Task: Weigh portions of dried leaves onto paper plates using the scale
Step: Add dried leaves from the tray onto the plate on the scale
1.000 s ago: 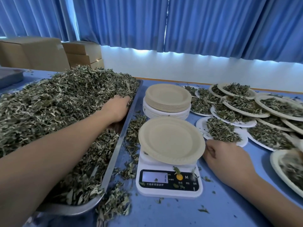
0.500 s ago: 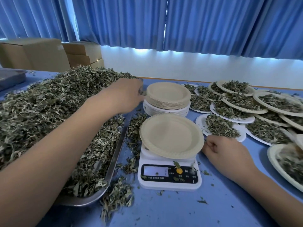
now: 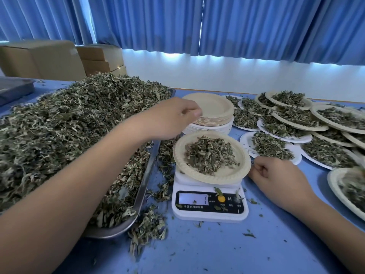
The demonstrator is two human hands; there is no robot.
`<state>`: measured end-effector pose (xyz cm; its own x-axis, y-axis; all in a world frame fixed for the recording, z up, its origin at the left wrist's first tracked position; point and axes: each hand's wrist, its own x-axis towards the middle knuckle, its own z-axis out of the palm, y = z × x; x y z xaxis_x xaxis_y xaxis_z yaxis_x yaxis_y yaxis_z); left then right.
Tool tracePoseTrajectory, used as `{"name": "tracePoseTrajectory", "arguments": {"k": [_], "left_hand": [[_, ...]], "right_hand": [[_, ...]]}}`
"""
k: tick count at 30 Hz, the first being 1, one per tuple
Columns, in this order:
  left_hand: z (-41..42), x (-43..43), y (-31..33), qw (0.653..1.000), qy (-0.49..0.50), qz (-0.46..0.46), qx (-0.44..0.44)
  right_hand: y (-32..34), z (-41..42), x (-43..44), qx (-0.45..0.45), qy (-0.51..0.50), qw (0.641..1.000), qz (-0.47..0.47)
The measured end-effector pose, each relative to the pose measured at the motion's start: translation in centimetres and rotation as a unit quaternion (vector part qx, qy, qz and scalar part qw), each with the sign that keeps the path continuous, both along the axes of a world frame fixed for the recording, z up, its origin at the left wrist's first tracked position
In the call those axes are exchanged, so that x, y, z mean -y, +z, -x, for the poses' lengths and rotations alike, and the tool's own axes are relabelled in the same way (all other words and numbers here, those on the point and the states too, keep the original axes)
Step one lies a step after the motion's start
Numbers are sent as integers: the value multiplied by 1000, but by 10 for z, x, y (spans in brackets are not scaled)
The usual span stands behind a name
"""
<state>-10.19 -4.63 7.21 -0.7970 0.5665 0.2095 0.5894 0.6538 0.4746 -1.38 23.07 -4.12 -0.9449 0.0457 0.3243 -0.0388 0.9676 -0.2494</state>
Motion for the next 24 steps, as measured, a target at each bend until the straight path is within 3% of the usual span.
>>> {"name": "tracePoseTrajectory", "arguments": {"k": [2, 4, 6, 12, 20, 24], "left_hand": [[9, 15, 1, 990, 63, 127, -8], [15, 27, -2, 959, 103, 263, 30], [15, 34, -4, 930, 107, 342, 78], [17, 47, 10, 926, 128, 325, 140], [16, 42, -11, 894, 147, 358, 226], [14, 39, -23, 885, 155, 378, 224]], "right_hand": [[1, -1, 0, 1, 5, 1000, 5], [1, -1, 0, -2, 6, 1000, 10], [2, -2, 0, -4, 8, 1000, 16], [2, -3, -1, -7, 11, 1000, 24], [3, -5, -1, -6, 12, 999, 39], [4, -5, -1, -3, 8, 999, 36]]}}
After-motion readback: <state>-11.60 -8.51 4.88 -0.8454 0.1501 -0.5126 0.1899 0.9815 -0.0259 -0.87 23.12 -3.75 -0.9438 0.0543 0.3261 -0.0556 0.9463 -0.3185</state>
